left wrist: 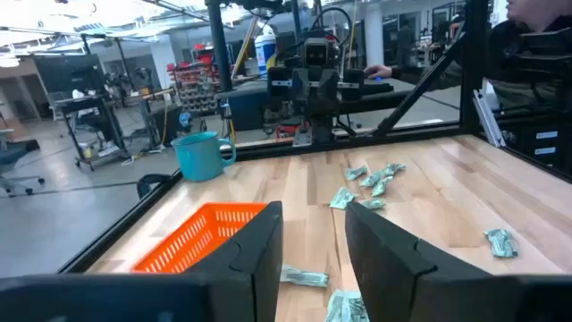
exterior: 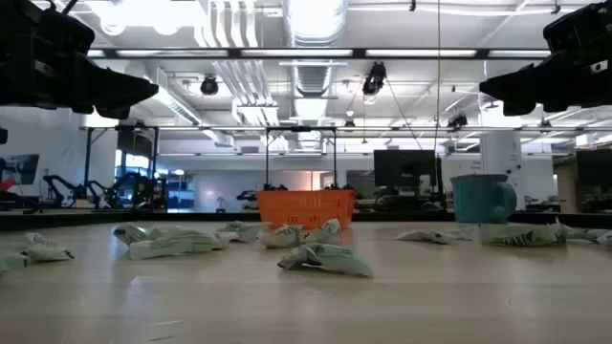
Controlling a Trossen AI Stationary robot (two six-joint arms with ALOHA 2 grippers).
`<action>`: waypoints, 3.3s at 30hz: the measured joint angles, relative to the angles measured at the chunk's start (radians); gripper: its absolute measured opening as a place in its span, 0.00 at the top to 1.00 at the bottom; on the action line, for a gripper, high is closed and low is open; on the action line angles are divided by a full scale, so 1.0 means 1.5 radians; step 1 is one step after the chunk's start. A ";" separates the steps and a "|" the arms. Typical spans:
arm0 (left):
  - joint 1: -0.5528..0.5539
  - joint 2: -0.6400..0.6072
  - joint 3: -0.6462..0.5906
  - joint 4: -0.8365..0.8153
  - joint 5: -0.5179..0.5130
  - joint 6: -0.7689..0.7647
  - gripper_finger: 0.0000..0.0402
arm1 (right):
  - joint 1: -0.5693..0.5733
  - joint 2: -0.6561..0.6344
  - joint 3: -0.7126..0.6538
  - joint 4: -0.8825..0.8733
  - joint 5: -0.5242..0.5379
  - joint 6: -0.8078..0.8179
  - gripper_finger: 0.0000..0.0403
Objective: Pick and place items into bin
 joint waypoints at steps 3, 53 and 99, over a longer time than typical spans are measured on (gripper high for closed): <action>0.000 0.000 0.000 0.000 0.000 0.000 0.73 | 0.000 0.000 0.000 0.000 0.000 0.000 0.82; 0.000 0.000 0.000 0.000 0.000 0.000 0.73 | 0.000 0.000 0.000 0.000 0.000 0.000 0.82; -0.001 -0.001 0.000 0.071 -0.037 0.029 0.73 | 0.000 0.004 0.000 -0.001 -0.002 0.237 0.82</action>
